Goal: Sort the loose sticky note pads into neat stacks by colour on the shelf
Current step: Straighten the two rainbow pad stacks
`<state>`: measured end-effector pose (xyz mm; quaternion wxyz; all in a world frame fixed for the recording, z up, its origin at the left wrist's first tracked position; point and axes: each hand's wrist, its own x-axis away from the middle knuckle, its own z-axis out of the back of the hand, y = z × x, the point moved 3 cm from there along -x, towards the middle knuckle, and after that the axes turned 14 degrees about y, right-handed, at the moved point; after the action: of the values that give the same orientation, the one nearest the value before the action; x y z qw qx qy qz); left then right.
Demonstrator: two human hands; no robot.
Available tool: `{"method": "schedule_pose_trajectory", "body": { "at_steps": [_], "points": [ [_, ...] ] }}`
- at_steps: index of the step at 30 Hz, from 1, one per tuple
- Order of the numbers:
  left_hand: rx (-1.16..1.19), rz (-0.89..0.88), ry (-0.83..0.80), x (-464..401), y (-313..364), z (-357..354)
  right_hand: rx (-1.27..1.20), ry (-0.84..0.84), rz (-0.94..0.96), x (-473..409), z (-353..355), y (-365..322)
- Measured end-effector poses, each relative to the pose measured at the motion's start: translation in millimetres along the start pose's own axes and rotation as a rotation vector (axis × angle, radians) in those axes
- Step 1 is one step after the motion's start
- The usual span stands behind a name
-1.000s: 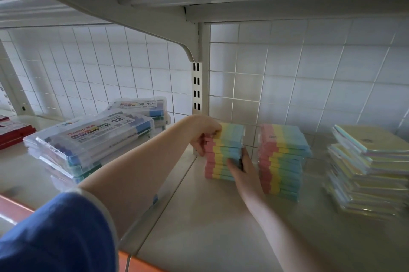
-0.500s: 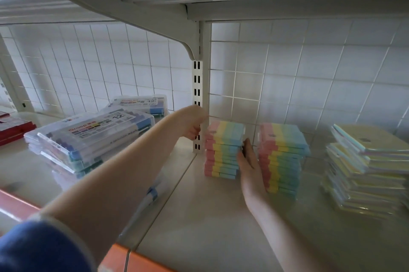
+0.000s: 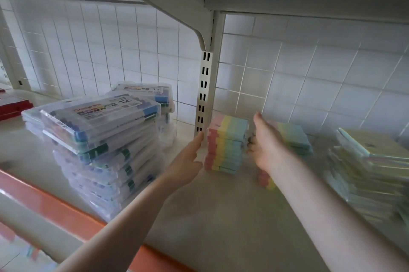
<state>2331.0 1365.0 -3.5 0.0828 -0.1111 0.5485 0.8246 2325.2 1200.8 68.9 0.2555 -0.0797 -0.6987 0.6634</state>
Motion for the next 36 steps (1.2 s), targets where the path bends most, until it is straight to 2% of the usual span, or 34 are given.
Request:
{"method": "schedule_pose_trajectory", "body": {
  "at_steps": [5, 10, 14, 21, 27, 36],
  "points": [
    [0.17, -0.091, -0.11, 2, 2, -5, 0.162, -0.14, -0.109, 5, -3, -37],
    [0.163, -0.142, -0.02, 2, 10, -6, 0.263, -0.198, -0.166, 11, -10, -50],
    [0.089, -0.19, -0.027, 3, 10, -4, 0.34, -0.246, -0.189, 10, -15, -51],
    [0.152, -0.158, -0.064, 1, 2, -3, 0.388, -0.248, -0.194, 1, -17, -51],
    [0.088, -0.158, -0.065, 1, -5, -4, 0.419, -0.264, -0.202, -10, -16, -52],
    [-0.02, -0.176, 0.033, 3, 0, -4, 0.46, -0.261, -0.196, -26, -17, -53]
  ]
}}
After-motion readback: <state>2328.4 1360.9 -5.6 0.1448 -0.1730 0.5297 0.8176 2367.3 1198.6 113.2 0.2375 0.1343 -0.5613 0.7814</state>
